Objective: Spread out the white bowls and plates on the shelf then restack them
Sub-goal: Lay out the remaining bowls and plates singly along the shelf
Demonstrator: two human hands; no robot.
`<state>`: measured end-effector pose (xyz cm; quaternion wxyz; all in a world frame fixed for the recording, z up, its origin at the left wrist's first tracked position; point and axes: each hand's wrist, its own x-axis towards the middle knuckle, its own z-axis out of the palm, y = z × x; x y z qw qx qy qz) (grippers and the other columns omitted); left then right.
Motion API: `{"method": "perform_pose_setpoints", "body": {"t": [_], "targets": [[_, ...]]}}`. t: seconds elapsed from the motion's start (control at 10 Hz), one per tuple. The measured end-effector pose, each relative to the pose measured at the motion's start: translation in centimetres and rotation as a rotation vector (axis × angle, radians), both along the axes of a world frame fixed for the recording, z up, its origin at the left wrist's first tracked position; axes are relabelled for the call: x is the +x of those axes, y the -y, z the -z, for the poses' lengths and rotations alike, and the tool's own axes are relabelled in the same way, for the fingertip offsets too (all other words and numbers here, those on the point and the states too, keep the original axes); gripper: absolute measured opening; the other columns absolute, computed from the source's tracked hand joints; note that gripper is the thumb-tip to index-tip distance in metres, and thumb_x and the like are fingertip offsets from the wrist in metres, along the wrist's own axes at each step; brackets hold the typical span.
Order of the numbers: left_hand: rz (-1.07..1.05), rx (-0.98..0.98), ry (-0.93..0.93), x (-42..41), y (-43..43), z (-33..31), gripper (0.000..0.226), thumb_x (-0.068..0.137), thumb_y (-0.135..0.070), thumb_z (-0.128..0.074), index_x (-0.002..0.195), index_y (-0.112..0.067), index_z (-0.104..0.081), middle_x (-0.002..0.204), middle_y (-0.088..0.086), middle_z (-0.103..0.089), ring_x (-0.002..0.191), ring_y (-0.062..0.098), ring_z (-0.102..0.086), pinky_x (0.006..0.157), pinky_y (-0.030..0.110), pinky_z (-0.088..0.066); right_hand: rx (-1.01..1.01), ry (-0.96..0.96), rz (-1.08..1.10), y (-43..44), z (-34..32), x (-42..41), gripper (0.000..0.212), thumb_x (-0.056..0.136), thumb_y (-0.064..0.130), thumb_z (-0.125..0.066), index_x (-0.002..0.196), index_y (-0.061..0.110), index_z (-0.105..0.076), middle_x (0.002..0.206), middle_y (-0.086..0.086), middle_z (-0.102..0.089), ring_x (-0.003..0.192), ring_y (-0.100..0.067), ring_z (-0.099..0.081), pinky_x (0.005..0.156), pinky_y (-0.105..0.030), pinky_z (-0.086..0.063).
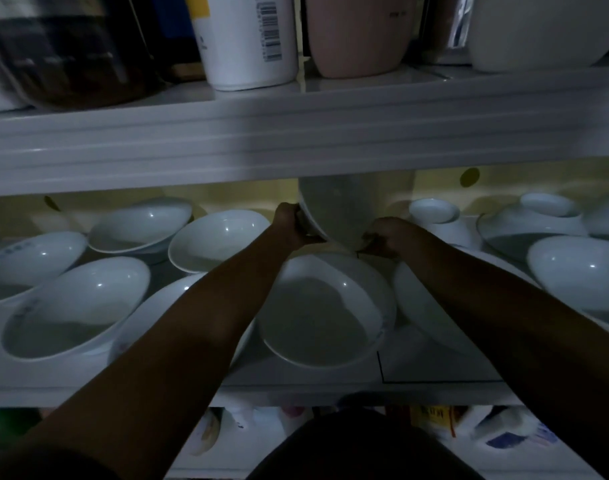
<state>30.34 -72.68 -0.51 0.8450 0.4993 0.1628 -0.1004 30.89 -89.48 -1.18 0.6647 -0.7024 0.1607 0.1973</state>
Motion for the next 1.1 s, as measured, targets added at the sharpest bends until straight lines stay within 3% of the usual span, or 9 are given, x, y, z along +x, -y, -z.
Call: {"method": "perform_pose_setpoints", "body": {"t": [0.1,0.2,0.3,0.4,0.5,0.6,0.7,0.9,1.1], "targets": [[-0.005,-0.054,-0.052,2.7,-1.9,2.4,0.059,0.093,-0.053,-0.034,0.131,-0.012,-0.052,0.137,0.015,-0.049,0.122,0.041,-0.049,0.097,0.062,-0.042,-0.092,0.124,0.002,0.5,1.2,1.4,0.044,0.094,-0.005,-0.04,0.139,-0.003,-0.04,0.136,-0.021,-0.05,0.076,-0.017,-0.058,0.059,-0.023,-0.054],[0.017,-0.066,-0.12,3.3,-2.5,2.6,0.095,0.075,-0.084,-0.021,0.137,-0.017,-0.047,0.14,0.018,-0.048,0.127,0.045,-0.043,0.1,0.071,-0.031,-0.132,0.138,0.0,0.5,1.2,1.6,0.043,0.091,-0.005,-0.046,0.134,-0.004,-0.045,0.137,-0.017,-0.052,0.068,-0.013,-0.055,0.053,-0.021,-0.052],[0.042,-0.036,-0.12,2.5,-2.5,1.6,0.104,0.074,-0.086,-0.008,0.143,-0.015,-0.038,0.145,0.018,-0.041,0.132,0.047,-0.036,0.107,0.067,-0.026,-0.156,0.035,0.007,0.8,0.5,1.7,0.033,0.089,-0.009,-0.054,0.122,-0.01,-0.053,0.125,-0.017,-0.059,0.091,-0.029,-0.066,0.058,-0.024,-0.058],[0.001,0.101,-0.14,2.4,-2.4,1.0,0.098,0.079,-0.082,-0.014,0.143,-0.012,-0.037,0.143,0.021,-0.043,0.128,0.046,-0.042,0.103,0.061,-0.036,-0.183,0.031,0.018,0.7,-0.6,1.8,0.033,0.087,-0.011,-0.056,0.12,-0.011,-0.055,0.125,-0.024,-0.059,0.111,-0.038,-0.062,0.043,-0.028,-0.055],[-0.049,0.522,-0.065,2.5,-1.6,0.0,0.07,0.094,-0.059,-0.031,0.135,-0.003,-0.043,0.135,0.018,-0.05,0.121,0.04,-0.051,0.098,0.045,-0.045,-0.292,0.112,-0.019,1.2,-1.1,1.9,0.032,0.087,-0.005,-0.06,0.118,-0.012,-0.055,0.117,-0.028,-0.061,0.102,-0.04,-0.065,0.077,-0.038,-0.058],[0.015,1.239,0.086,2.5,0.3,-0.8,0.05,0.096,-0.035,-0.044,0.131,0.001,-0.047,0.132,0.021,-0.053,0.119,0.036,-0.052,0.1,0.041,-0.045,-0.791,0.385,0.012,3.0,-1.4,2.4,0.027,0.089,0.013,-0.06,0.109,-0.005,-0.06,0.109,-0.02,-0.066,0.093,-0.034,-0.065,0.084,-0.041,-0.052],[0.117,1.565,0.329,1.8,3.0,-1.7,0.058,0.095,-0.032,-0.047,0.143,-0.003,-0.031,0.139,0.021,-0.043,0.127,0.035,-0.044,0.101,0.041,-0.042,-1.304,0.521,-0.017,6.2,-1.3,3.0,0.033,0.092,0.015,-0.052,0.123,0.004,-0.055,0.127,-0.016,-0.054,0.121,-0.033,-0.048,0.097,-0.041,-0.042],[0.38,1.623,0.486,1.0,7.0,-0.7,0.065,0.095,-0.027,-0.052,0.148,-0.006,-0.021,0.146,0.018,-0.039,0.134,0.031,-0.04,0.106,0.038,-0.037,-1.313,0.502,-0.377,10.9,0.3,3.3,0.04,0.086,0.033,-0.064,0.115,0.005,-0.063,0.12,-0.015,-0.061,0.109,-0.033,-0.059,0.085,-0.035,-0.049],[0.471,1.721,0.58,0.1,7.9,-0.4,0.074,0.091,-0.022,-0.058,0.151,-0.011,-0.017,0.154,0.013,-0.03,0.14,0.028,-0.032,0.111,0.039,-0.033,-1.245,0.545,-0.142,11.2,0.7,2.9,0.035,0.08,0.015,-0.071,0.109,-0.003,-0.066,0.115,-0.021,-0.064,0.107,-0.036,-0.062,0.087,-0.038,-0.052]]}}
